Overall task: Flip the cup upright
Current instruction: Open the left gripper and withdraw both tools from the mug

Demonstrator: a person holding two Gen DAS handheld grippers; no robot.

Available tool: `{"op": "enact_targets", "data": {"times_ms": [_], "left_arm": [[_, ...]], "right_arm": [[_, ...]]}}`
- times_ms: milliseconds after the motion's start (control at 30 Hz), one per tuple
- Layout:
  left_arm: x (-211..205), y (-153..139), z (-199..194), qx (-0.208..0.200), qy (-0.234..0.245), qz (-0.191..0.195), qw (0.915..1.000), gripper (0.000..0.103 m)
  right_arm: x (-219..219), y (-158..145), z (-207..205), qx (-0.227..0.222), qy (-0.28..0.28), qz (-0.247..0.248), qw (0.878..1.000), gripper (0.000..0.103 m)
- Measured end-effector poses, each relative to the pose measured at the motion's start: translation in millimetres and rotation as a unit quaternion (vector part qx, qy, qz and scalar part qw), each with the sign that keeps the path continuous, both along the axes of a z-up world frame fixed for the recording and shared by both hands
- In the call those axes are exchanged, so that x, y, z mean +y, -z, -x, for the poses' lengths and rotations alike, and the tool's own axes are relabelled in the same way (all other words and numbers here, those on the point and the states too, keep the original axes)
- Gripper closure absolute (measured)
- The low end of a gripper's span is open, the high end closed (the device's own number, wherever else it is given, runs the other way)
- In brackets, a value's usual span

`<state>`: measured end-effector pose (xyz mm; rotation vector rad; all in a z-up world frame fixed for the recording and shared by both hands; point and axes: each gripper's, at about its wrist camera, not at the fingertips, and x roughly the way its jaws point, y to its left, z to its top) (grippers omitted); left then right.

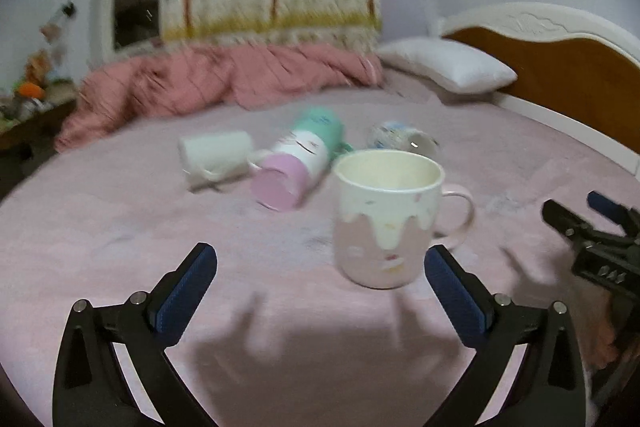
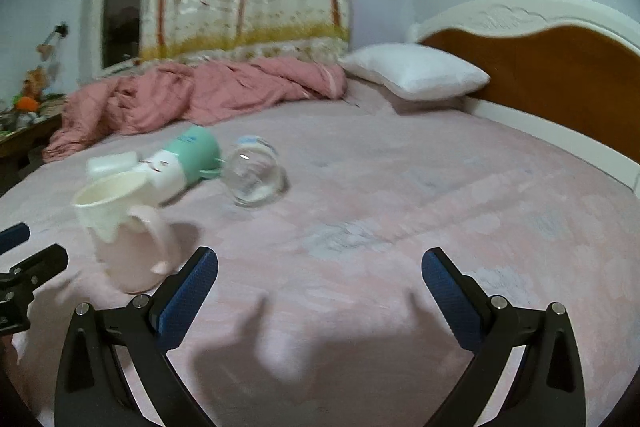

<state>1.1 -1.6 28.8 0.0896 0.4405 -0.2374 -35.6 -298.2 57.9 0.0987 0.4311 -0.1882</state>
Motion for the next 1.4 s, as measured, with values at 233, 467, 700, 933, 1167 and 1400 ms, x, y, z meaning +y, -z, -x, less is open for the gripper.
{"op": "enact_targets", "data": {"times_ms": [233,467,700,933,1167,1400], "left_arm": [[13,6,7,-0.039,-0.040,0.011,0.9984,0.000],[24,5,10,-0.052,-0.057,0.027,0.9966,0.000],[23,5,13,-0.061,-0.059,0.027,0.9960,0.000],[19,6,15,-0.063,-0.060,0.012,0.9961,0.000],[18,7,13,-0.061,-0.060,0.012,0.9963,0.000],[17,9,12,-0.056,-0.062,0.014,0.9964,0.000]], "right_arm": [[20,-8,10,-0.031,-0.058,0.013,0.998,0.000],[25,-7,5,-0.022,-0.060,0.022,0.998,0.000],[31,-4,0,-0.017,-0.060,0.038,0.997,0.000],[34,-3,-1,-0.013,-0.061,0.046,0.997,0.000],[34,0,-2,-0.010,-0.062,0.049,0.997,0.000],[35,-1,-2,-0.009,-0.062,0.049,0.997,0.000]]}}
